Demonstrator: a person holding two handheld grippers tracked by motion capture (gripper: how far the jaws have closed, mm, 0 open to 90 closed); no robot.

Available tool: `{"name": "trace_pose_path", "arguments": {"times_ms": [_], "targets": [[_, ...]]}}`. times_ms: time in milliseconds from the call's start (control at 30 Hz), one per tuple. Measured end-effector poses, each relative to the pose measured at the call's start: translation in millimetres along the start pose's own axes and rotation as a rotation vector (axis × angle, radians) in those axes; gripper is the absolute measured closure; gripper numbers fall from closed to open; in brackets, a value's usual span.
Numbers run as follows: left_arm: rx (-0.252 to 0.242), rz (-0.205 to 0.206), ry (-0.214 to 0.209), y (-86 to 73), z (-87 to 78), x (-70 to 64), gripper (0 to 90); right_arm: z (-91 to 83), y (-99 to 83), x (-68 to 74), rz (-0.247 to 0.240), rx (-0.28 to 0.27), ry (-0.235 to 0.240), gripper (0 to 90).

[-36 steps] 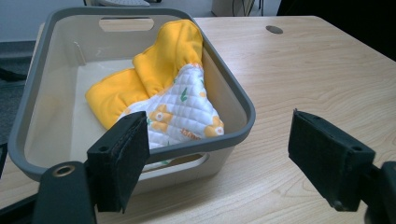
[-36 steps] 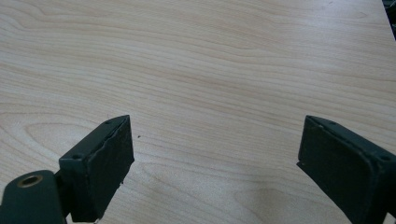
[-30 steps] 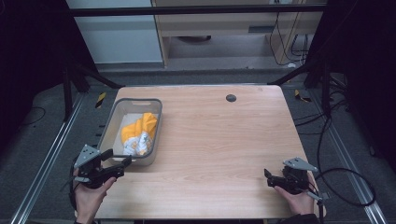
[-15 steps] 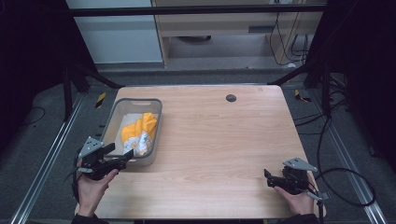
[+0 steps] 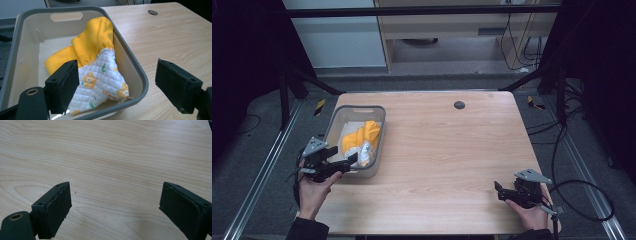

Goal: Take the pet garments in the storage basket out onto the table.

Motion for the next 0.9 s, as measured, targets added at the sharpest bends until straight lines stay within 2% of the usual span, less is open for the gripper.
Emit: {"name": "trace_pose_path", "arguments": {"times_ms": [900], "targets": [[0.111,0.022,0.005,14.6,39.0,5.3,19.8,1.0,-0.4,-0.4,-0.01,0.001,0.001,10.1]]}}
Point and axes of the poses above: each handheld gripper's, and its own axes: z roughly forward along the jaws, y roughly out of its top, x roughly to its left, the point moved 4 cm from there along z, roughly forward along the jaws, and after that the axes turned 5 degrees about -x, right-handed, at the moved point
